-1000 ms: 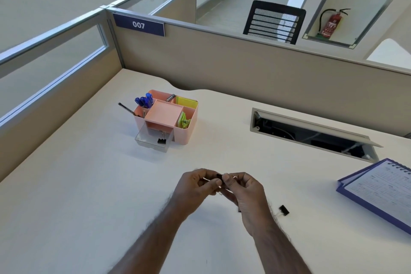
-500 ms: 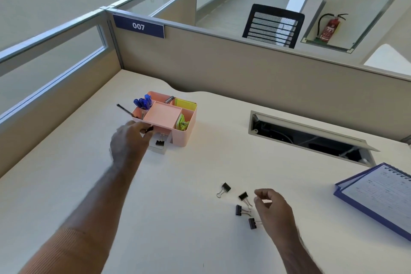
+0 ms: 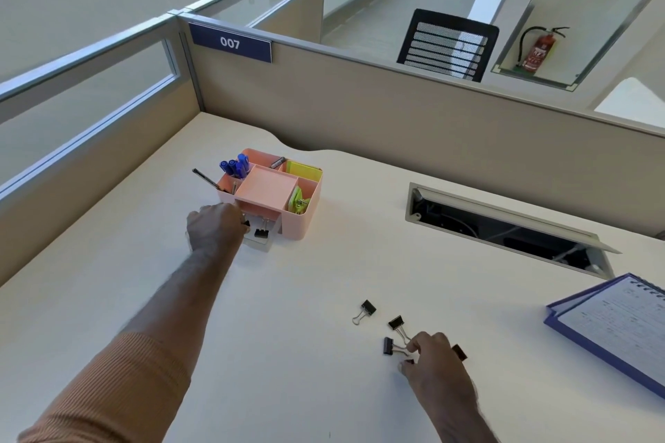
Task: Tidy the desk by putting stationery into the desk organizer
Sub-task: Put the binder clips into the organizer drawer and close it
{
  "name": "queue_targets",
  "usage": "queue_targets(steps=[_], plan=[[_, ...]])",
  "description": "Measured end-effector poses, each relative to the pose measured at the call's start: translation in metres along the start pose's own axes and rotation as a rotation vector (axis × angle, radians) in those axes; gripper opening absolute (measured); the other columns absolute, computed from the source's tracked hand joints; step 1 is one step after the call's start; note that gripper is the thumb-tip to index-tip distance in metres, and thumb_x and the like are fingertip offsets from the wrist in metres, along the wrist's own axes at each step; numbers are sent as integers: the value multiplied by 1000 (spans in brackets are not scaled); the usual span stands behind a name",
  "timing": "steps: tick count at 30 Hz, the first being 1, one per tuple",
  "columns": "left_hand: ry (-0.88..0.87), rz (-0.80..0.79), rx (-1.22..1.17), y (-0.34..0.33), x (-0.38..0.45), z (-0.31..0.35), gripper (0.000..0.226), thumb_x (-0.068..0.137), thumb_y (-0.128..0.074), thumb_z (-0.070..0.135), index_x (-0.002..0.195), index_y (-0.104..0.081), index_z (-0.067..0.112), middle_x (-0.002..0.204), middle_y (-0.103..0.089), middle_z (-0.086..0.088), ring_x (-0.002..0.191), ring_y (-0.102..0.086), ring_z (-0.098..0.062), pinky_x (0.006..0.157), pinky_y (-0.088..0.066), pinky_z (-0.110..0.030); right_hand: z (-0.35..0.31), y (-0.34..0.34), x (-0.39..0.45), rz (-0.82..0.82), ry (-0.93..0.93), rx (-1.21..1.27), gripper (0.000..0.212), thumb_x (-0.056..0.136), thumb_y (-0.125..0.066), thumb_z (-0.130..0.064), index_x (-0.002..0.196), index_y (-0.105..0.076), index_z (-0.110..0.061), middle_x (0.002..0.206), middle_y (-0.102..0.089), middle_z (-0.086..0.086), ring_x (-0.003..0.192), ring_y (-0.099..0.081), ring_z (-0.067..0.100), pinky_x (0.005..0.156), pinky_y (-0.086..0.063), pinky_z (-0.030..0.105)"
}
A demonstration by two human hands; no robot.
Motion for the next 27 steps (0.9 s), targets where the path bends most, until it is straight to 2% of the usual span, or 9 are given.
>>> queue_targets(steps=[4, 7, 11, 15, 19, 22, 23, 25, 27], plan=[[12, -67, -73, -6, 3, 0, 18, 91, -68, 28, 101, -73, 15, 87, -70, -3, 83, -62, -21, 77, -50, -35, 2, -7, 2, -6, 7, -3, 14, 84, -60, -29, 93, -51, -33, 106, -44, -5, 93, -56, 15, 70, -49, 34], [6, -72, -161, -8, 3, 1, 20, 91, -66, 30, 99, -74, 13, 84, -69, -3, 81, -64, -21, 77, -54, -37, 5, -12, 4, 0, 10, 19, 20, 84, -60, -29, 80, -43, -39, 104, -46, -5, 93, -57, 16, 73, -50, 36], [-2, 89, -275, 2, -1, -1, 23, 95, -57, 27, 99, -78, 17, 81, -71, 0, 72, -62, -18, 67, -57, -35, 10, -14, 6, 45, 2, 14, 34, 83, -59, -27, 65, -33, -40, 96, -44, -7, 86, -55, 16, 74, -51, 35], [-41, 267, -427, 21, -22, 6, 26, 94, -58, 27, 107, -76, 16, 93, -75, -4, 75, -63, -21, 64, -58, -37, 9, -11, 3, 67, -1, 21, 31, 85, -50, -20, 66, -34, -39, 93, -41, -8, 82, -50, 14, 68, -48, 33], [-85, 288, -589, 22, -52, 22, 22, 91, -63, 24, 107, -75, 16, 105, -75, -3, 81, -67, -19, 66, -60, -37, 4, -2, -2, 100, 25, 120, 23, 80, -53, -23, 73, -42, -41, 93, -47, -8, 83, -55, 11, 65, -48, 32], [-170, 182, -731, 10, -79, 44, 20, 91, -64, 21, 107, -74, 18, 106, -73, 1, 82, -65, -10, 73, -57, -30, -11, 19, -4, 185, 112, 374, 29, 77, -63, -15, 79, -52, -42, 91, -56, -10, 72, -62, 6, 63, -49, 21], [-202, 120, -792, 6, -90, 56, 19, 91, -64, 20, 107, -74, 20, 103, -72, 5, 74, -61, -1, 71, -53, -23, -18, 27, -5, 204, 143, 480, 30, 78, -63, -9, 82, -57, -38, 92, -60, -10, 74, -63, 4, 62, -49, 15], [-244, -39, -923, -3, -115, 79, 18, 90, -67, 23, 107, -74, 26, 95, -68, 14, 57, -56, 1, 65, -45, -17, -35, 40, -8, 189, 157, 694, 27, 81, -61, -1, 88, -65, -27, 90, -67, -7, 77, -64, 2, 57, -48, 9], [-281, -212, -1061, -13, -139, 102, 22, 89, -70, 26, 111, -72, 30, 94, -68, 16, 63, -59, -1, 67, -49, -18, -51, 46, -9, 140, 160, 866, 25, 84, -59, 0, 89, -69, -22, 81, -72, -2, 73, -68, 10, 60, -54, 17]])
Point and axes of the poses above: each hand's wrist, its own x-axis towards the middle knuckle, its own y-axis out of the back of the hand, z = x × y, the point moved 9 cm from there along x, towards the middle knuckle
